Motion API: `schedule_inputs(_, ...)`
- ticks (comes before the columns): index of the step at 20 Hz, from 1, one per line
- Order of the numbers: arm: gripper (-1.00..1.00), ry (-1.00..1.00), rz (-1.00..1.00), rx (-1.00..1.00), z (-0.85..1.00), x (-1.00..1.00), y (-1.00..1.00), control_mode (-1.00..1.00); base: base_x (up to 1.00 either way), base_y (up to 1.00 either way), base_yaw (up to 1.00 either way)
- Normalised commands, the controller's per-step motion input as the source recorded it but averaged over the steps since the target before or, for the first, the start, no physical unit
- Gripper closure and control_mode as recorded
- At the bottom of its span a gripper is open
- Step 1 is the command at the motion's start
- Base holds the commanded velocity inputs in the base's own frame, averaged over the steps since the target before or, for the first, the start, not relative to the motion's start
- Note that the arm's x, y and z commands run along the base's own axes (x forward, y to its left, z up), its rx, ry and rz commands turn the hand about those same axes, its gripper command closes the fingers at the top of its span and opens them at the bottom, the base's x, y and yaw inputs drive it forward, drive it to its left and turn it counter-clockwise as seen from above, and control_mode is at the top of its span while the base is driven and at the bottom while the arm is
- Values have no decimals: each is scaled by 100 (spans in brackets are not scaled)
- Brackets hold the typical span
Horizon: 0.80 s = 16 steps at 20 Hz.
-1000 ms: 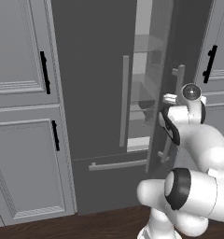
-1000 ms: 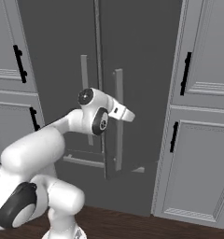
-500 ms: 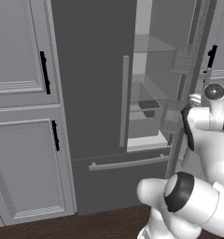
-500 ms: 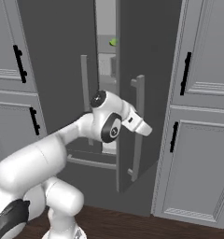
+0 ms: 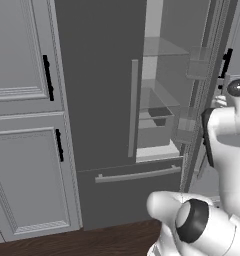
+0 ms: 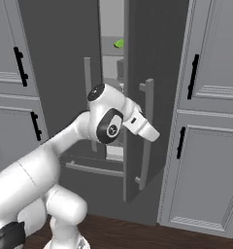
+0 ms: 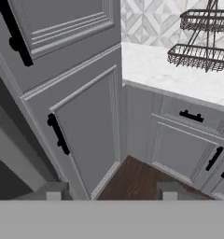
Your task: Grab a lemon wedge from the fridge and one ice cube from the ice bowl, and put them in the glass of lemonade.
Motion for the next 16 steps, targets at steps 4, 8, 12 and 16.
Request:
schedule_inputs(4, -100, 7, 11, -7, 94, -82, 72, -100, 0, 0, 0)
schedule_inputs(8, -100, 33, 31, -29, 84, -25, 100, -100, 0, 0, 0)
schedule_inputs(12, -100, 27, 48, -27, 12, 0, 100, -100, 0, 0, 0)
schedule_inputs(16, -100, 30, 45, -22, -25, 29, 97, -100, 0, 0, 0)
